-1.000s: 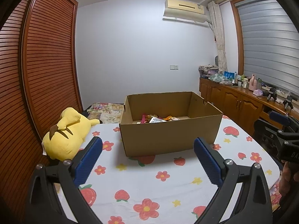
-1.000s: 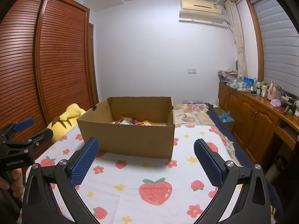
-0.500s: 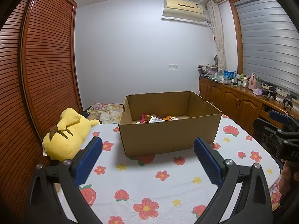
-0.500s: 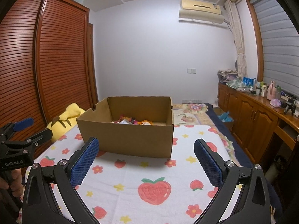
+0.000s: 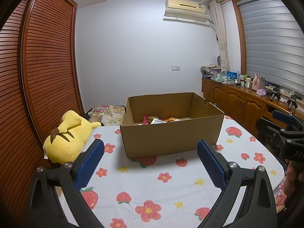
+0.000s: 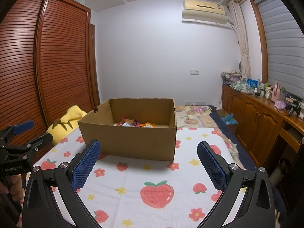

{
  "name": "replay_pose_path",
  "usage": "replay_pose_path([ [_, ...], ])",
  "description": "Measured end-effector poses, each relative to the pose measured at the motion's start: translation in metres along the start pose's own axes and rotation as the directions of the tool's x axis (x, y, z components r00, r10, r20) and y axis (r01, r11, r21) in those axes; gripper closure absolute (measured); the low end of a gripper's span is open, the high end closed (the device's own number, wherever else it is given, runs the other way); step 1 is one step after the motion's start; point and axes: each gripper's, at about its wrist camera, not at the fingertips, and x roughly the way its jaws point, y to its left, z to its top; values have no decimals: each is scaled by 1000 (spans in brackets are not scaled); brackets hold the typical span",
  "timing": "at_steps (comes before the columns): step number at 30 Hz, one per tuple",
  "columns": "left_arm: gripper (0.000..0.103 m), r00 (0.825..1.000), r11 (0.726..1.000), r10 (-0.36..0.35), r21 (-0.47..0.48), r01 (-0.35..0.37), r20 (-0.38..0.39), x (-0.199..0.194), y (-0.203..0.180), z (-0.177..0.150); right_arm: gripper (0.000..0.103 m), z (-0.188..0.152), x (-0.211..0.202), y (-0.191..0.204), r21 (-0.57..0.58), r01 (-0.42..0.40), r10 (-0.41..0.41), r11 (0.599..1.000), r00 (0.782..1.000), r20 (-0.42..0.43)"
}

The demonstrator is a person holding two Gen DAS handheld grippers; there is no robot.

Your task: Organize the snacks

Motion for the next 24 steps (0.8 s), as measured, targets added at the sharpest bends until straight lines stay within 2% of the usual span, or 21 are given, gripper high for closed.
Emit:
replay_pose_path([
  [24,4,1000,1000,1,7,-1,1,-3,0,-1,0,0,0,0,-1,-1,1,1000,1000,-1],
])
